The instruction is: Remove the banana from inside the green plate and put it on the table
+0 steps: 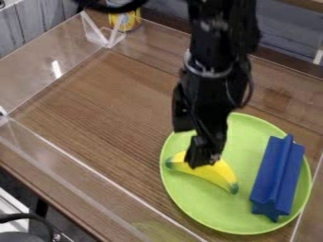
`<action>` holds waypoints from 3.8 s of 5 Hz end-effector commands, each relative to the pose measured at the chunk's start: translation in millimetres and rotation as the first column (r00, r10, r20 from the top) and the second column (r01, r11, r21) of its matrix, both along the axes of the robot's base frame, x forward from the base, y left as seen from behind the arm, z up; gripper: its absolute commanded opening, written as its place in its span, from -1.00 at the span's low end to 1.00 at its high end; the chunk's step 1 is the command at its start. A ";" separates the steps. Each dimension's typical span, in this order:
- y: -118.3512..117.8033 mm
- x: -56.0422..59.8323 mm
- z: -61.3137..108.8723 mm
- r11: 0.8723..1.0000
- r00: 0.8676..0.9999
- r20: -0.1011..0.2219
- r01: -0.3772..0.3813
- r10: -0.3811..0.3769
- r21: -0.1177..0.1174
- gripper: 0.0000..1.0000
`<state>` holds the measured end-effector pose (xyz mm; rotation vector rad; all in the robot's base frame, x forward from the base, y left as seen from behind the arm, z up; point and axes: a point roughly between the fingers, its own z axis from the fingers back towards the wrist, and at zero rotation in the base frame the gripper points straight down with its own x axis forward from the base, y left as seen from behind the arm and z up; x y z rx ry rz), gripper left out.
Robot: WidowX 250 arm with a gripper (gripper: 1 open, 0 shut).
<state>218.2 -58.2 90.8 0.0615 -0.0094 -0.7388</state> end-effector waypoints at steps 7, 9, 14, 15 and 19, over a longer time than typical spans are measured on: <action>-16.3 -1.5 -68.4 0.998 0.992 0.110 0.066 -0.064 -0.020 1.00; -13.1 2.1 -68.2 0.998 0.990 0.124 0.064 -0.063 -0.003 -1.00; -3.6 5.8 -68.8 0.998 0.988 0.140 0.059 -0.060 0.014 -1.00; -1.8 6.1 -69.9 0.998 0.988 0.141 0.058 -0.059 0.015 -1.00; 4.3 6.6 -75.7 0.999 0.988 0.143 0.051 -0.053 0.018 -1.00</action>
